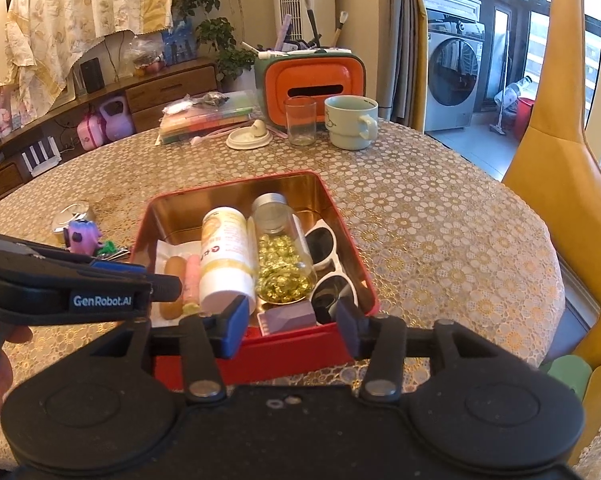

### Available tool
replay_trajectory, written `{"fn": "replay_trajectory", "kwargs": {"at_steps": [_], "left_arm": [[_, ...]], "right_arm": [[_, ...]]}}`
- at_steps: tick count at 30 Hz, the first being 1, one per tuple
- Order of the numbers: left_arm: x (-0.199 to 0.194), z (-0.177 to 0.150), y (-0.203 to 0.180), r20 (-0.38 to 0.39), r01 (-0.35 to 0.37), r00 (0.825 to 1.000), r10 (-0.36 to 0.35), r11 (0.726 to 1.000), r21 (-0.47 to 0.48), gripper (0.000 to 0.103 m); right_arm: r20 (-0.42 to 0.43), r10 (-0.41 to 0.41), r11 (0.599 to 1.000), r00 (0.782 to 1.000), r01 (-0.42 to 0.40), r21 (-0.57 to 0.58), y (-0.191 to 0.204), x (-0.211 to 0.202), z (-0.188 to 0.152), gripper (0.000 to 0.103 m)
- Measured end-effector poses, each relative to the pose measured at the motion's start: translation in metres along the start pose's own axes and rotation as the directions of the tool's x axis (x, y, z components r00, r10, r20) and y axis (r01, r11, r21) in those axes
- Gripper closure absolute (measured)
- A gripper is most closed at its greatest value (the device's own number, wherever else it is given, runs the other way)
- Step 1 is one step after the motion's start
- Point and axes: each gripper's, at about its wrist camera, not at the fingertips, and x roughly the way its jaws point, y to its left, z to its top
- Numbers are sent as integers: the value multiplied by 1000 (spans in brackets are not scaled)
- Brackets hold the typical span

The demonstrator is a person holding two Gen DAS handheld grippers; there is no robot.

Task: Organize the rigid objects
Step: 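Lower the pink tube into the red tin and open the left tool while the right releases the block, then move the left tool to the silver round tin while the right tool moves to the pink-purple toy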

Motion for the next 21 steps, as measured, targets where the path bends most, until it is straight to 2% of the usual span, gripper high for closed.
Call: {"fn": "replay_trajectory", "kwargs": {"at_steps": [3,4,5,7,9,13,21], "left_arm": [[-13,-3,2,12,7,1000,-7,1000,4,73],[-17,-5,3,18,4,1000,-4,1000,6,65],[-22,-6,4,26,1,1000,-1,1000,5,50],[-35,-10,8,62,-2,998,1,1000,4,36],[-46,-12,12,80,0,997,0,1000,9,36],[-67,-18,26,105,-6,994,5,1000,3,36],[-90,-37,64,114,-36,993,39,999,-24,36]], "right_arm": [[12,14,1000,1000,-14,3,1,-10,-1,52],[16,21,1000,1000,-21,2,2,-14,-1,52],[21,27,1000,999,-27,1,4,-17,-2,51],[32,42,999,999,-42,-2,7,-25,-2,49],[47,60,998,997,-60,-4,10,-34,-4,40],[60,91,996,994,-90,-17,20,-45,-7,37],[64,132,991,989,-130,-28,42,-55,-13,20]]}}
